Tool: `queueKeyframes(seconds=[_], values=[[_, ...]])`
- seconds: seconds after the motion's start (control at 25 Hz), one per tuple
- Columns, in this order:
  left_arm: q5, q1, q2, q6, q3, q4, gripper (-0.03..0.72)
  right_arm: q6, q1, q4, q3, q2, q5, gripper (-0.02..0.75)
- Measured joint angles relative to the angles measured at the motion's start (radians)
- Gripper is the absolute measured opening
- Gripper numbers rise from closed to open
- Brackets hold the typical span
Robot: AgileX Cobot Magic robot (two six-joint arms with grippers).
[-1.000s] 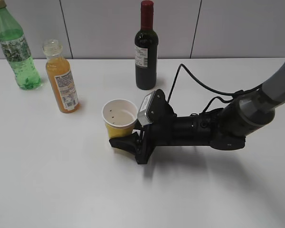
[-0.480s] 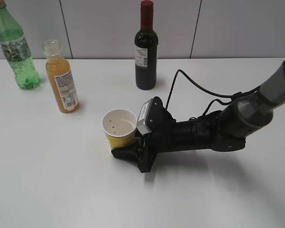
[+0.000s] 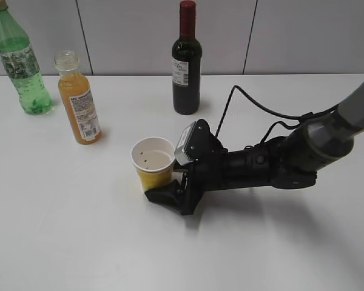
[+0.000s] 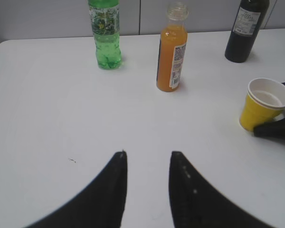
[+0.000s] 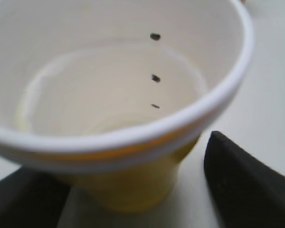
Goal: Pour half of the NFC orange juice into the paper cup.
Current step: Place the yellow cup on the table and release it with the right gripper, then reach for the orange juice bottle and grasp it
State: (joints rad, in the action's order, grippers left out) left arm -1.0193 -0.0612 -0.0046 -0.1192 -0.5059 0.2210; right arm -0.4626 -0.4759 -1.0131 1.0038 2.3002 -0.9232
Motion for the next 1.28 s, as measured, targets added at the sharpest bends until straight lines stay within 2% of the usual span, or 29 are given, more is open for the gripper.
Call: queueKeyframes(seconds=[0.36,0.52,0.8,1.04,1.28], values=[[0.000,0.000,0.000,0.000,0.000,0.000,0.239,-0.017,0.037,-0.105,-0.117,-0.125,0.123,0.647],[0.000,0.000,0.000,0.000,0.000,0.000,0.239,-0.017,0.080,-0.118,-0.151,-0.171,0.155,0.641],[0.000,0.000,0.000,0.000,0.000,0.000,0.239,-0.018,0.134,-0.114,-0.155,-0.291,0.318,0.627],[0.000,0.000,0.000,0.000,0.000,0.000,0.239,-0.018,0.134,0.025,-0.129,-0.399,0.598,0.615],[0.000,0.000,0.000,0.000,0.000,0.000,0.239,-0.018,0.134,0.201,0.049,-0.443,1.008,0.599]])
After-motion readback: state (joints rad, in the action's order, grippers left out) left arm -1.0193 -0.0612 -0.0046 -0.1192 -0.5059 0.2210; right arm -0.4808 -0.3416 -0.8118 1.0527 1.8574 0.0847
